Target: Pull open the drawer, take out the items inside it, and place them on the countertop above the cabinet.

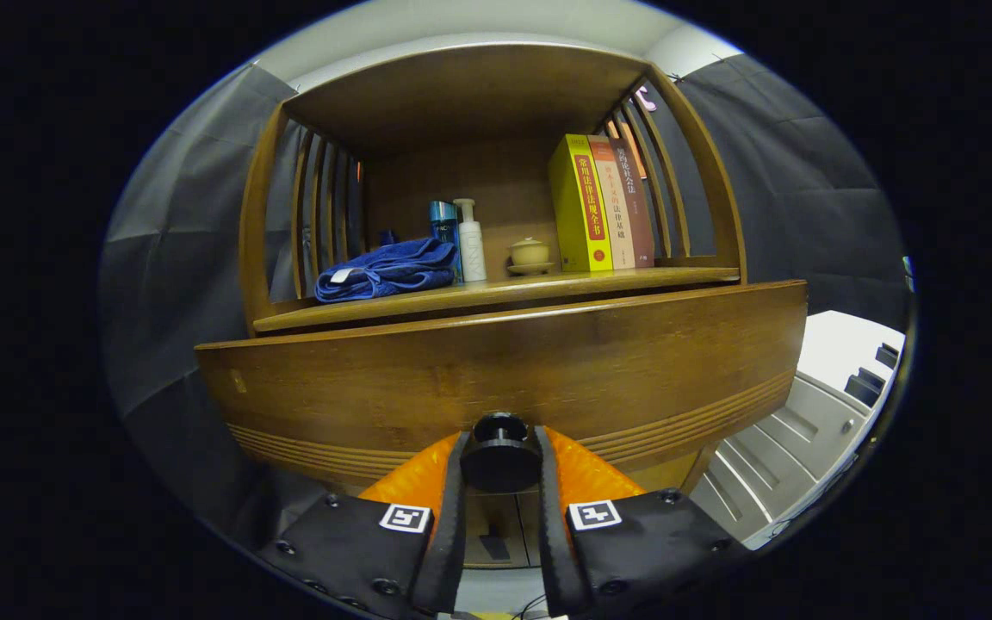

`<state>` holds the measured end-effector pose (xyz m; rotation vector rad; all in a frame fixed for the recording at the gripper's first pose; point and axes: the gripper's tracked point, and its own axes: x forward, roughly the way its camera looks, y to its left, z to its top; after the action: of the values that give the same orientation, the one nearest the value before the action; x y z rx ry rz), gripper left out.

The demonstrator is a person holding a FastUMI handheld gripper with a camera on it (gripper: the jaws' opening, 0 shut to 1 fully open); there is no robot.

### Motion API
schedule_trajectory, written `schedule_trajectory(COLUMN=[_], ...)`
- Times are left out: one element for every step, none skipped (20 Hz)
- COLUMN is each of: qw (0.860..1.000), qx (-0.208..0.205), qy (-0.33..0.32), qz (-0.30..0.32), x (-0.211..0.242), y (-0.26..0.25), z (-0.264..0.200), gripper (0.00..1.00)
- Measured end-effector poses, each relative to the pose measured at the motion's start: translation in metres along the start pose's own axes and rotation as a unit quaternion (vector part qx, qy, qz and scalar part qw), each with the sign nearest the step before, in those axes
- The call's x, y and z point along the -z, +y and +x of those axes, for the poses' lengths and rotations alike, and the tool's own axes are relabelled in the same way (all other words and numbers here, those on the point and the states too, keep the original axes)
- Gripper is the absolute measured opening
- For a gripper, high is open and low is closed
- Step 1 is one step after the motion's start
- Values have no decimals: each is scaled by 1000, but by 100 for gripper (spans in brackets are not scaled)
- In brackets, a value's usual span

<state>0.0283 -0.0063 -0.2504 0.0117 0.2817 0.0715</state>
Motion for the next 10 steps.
schedule_trajectory(qw=[1000,1000,1000,1000,1000,1000,1000,1000,1000,1000], qx=[0,1,1,2,3,3,2,3,4,4], qy=[1,4,7,10,12,14,14,13,12,12], qz=[0,0,0,-1,-2,-2,-4,-4,-3,-3], x=[1,3,3,4,5,6,6,7,8,9], y=[0,1,0,0,0,0,-1,0,-1,-1], z=[-7,-12,-15,-19,-23,-27,-31,-36,-42,-47], gripper=[45,45,45,45,45,45,45,45,45,45])
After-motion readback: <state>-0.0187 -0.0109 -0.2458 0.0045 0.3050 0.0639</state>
